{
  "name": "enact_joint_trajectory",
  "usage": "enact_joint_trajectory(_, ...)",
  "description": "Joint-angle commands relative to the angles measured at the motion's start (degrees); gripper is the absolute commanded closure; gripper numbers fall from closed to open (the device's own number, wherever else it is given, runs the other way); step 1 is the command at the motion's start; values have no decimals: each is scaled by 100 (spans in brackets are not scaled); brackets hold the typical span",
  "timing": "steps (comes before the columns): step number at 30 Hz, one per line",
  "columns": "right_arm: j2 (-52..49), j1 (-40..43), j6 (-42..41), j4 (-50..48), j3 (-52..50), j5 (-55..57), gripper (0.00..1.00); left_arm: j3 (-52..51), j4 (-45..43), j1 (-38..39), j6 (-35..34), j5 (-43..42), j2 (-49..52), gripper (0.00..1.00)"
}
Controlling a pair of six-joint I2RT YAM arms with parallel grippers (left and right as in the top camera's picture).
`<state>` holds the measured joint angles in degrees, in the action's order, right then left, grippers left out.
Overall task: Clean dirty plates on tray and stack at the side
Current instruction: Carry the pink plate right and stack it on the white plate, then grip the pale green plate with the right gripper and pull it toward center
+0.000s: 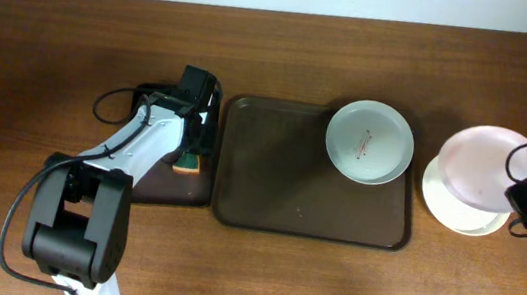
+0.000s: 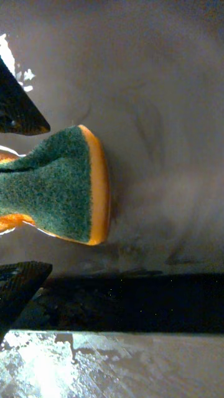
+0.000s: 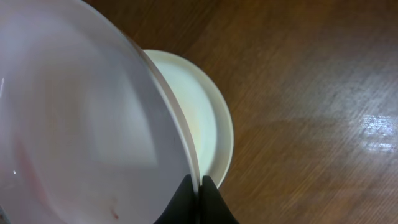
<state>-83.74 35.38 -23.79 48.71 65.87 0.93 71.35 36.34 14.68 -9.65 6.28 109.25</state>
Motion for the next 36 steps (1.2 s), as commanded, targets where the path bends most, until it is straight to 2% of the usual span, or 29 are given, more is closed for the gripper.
enact_joint_trajectory(1, -33, 42, -11, -4, 96, -72, 69, -11, -90, 17, 33, 46, 85, 36)
enact_joint_trajectory(2, -33, 39, -11, -4, 96, -72, 62, -11, -79, 17, 33, 44, 103, 35)
enact_joint_trajectory(3, -33, 33, -11, -2, 96, -72, 60, -11, -68, 17, 33, 46, 127, 34)
enact_joint_trajectory(8, -33, 26, -9, 195, 94, -505, 58, -11, -68, 17, 33, 42, 321, 33)
enact_joint_trajectory(11, -33, -17, 452, 319, 94, -1545, 53, -11, -118, 17, 33, 46, 417, 30)
enact_joint_trajectory(16, -33, -667, 758, 404, 94, -1633, 52, -11, -457, 17, 31, 44, 422, 28)
enact_joint_trajectory(17, -33, -872, 820, 402, 94, -1574, 52, -11, -463, 20, 31, 44, 422, 36)
enact_joint_trajectory(18, -33, -1040, 835, 400, 94, -1508, 52, -11, -461, 20, 31, 44, 422, 54)
enact_joint_trajectory(20, -33, -1300, 837, 378, 94, -1508, 52, -11, -529, 7, 31, 44, 422, 100)
enact_joint_trajectory(25, -33, -1554, 844, 380, 94, -1508, 52, 389, -341, -227, 31, 85, 411, 100)
enact_joint_trajectory(26, -33, -1554, 857, 380, 94, -1508, 52, 507, -227, -293, 31, 74, 411, 93)
enact_joint_trajectory(28, -33, -1554, 857, 378, 94, -1508, 52, 538, -59, -328, 33, 61, 411, 40)
enact_joint_trajectory(32, -33, -1554, 859, 378, 94, -1508, 52, 479, 444, -282, 33, -483, 422, 35)
enact_joint_trajectory(36, -33, -1554, 859, 382, 94, -1508, 52, 304, 514, -251, 31, -503, 426, 34)
